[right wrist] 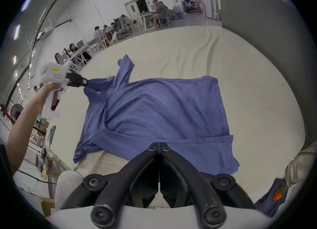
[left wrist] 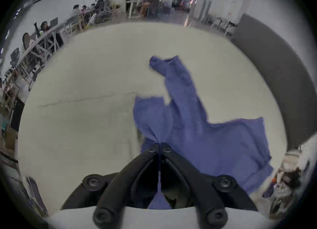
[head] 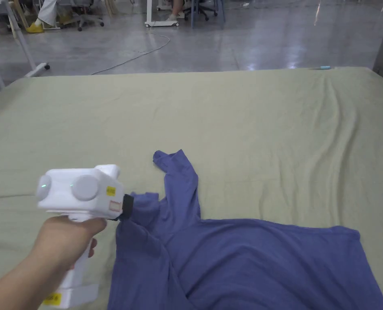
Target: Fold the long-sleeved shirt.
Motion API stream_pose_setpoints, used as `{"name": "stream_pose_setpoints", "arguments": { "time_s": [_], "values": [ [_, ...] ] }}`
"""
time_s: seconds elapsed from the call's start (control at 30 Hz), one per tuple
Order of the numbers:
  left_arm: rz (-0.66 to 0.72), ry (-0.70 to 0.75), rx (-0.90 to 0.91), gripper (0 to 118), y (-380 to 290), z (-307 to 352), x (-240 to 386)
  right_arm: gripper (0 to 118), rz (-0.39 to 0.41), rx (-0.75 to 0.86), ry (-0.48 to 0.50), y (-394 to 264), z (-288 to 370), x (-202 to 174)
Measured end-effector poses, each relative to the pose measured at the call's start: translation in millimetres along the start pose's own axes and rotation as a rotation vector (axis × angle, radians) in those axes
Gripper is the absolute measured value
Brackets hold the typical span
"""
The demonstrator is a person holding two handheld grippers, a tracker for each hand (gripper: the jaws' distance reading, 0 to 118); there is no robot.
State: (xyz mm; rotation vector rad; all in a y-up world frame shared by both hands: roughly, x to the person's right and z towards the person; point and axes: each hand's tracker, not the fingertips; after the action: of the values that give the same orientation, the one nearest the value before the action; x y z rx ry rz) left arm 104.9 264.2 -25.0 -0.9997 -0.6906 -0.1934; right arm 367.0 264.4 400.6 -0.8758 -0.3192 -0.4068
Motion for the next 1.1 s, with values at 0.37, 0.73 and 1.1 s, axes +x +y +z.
{"name": "stream_pose_setpoints", "arguments": {
  "time_s": [0.37, 0.73, 1.1],
  "values": [
    [-0.326, -0.04, -0.257, 0, -199.6, 104.9, 46.3, 0, -0.002, -0.001, 0.039, -23.7, 28.5, -15.7],
    [-0.097, -0.047, -0.305, 63, -231.0, 46.7, 37.2, 0, 0.022, -0.015, 0.059, -34.6, 41.7, -24.8],
    [-0.127, -0.139, -0.159, 95, -207.8, 88.3, 59.1, 0, -0.001, -0.017, 0.065, -19.0, 13.4, -14.4]
  ]
}}
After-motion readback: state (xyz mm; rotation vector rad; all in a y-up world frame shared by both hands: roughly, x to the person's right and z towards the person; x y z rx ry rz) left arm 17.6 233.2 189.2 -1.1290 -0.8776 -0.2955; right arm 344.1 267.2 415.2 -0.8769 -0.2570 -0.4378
